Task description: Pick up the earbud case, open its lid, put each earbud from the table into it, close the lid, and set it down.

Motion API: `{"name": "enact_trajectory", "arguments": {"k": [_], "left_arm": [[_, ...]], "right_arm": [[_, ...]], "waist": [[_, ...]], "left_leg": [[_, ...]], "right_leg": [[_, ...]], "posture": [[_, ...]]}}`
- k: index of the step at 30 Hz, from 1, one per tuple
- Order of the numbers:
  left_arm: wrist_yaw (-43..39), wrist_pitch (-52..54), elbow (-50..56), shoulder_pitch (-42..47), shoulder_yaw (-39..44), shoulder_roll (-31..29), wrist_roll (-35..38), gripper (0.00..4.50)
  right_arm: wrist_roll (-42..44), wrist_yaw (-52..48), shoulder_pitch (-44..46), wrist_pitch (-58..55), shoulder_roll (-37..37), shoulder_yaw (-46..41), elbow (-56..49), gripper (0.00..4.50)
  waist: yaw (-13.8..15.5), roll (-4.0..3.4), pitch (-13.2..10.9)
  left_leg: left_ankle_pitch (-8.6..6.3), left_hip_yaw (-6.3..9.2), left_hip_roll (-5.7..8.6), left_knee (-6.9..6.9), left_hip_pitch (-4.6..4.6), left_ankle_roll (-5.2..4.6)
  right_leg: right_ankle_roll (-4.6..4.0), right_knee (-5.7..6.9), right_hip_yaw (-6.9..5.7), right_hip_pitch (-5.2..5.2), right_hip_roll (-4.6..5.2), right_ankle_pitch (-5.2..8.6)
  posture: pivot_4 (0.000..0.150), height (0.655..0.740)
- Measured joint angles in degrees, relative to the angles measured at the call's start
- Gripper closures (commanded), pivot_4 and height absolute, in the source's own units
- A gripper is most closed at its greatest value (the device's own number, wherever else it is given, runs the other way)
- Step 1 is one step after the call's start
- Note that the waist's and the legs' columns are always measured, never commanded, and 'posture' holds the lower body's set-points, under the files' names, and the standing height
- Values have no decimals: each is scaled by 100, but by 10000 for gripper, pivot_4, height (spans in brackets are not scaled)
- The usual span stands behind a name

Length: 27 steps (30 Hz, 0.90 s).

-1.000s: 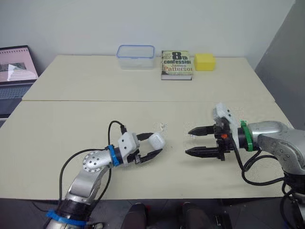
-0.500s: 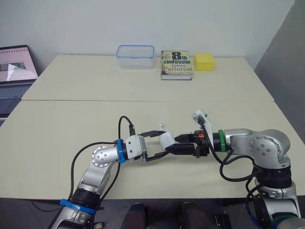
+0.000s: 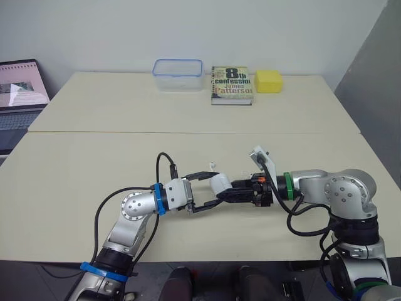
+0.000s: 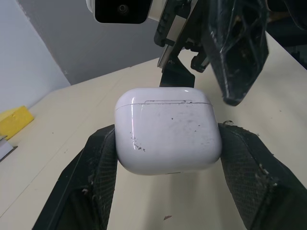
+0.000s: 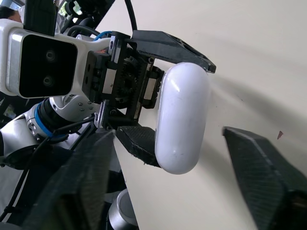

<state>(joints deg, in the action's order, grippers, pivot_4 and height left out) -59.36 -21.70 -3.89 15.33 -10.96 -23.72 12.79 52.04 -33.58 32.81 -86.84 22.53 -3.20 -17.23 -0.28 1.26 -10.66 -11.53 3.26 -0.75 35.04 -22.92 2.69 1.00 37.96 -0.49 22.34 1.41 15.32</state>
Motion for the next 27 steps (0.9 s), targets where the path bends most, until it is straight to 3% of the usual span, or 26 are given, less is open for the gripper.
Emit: {"name": "enact_trajectory", "arguments": {"k": [5, 13, 18, 20, 23, 27], "left_arm": [[-2, -11, -16, 16, 0, 35, -16, 17079], [-15, -41, -100, 30, 2, 88, -20, 17088], [-58, 43, -129, 171, -6, 102, -1, 1950], [-106, 253, -127, 294, -9, -4, -21, 0], [-145, 1057, -81, 338, -3, -334, 30, 0], [-124, 3248, 314, 335, 125, -900, 575, 0]], "right_arm": [[19, -6, 1, -3, -4, 0, 138, 37415], [49, -5, 19, -15, 0, -6, 245, 37515], [51, -24, 76, -9, 40, 83, 286, 37516], [50, -58, 179, 1, 122, 189, 339, 37516], [-42, -216, 308, 165, 461, 377, 363, 37516], [-532, -719, 531, 829, 1385, 950, 297, 37516]], "waist": [[-2, 0, 0], [-2, 0, 0], [-4, 0, 0], [-9, 0, 0], [-32, -2, -2], [-81, -3, -6]], "left_leg": [[0, 0, -1, 0, 0, 0], [0, 0, -2, 0, 0, 0], [0, 2, -2, 0, 0, -1], [0, 1, -2, 0, 0, -1], [-1, 2, -3, -2, -1, -2], [-1, 8, -4, -3, -7, -2]], "right_leg": [[0, 0, 0, 0, -1, 0], [0, -1, 0, 0, -2, 0], [0, 0, -1, 0, -3, 0], [0, 0, -1, 0, -4, 0], [2, -2, -1, 2, -6, 1], [3, -4, -6, 8, -6, 2]], "posture": [[1500, 7400], [1500, 7400], [1500, 7400], [1500, 7400], [1500, 7400], [1500, 7400]]}}
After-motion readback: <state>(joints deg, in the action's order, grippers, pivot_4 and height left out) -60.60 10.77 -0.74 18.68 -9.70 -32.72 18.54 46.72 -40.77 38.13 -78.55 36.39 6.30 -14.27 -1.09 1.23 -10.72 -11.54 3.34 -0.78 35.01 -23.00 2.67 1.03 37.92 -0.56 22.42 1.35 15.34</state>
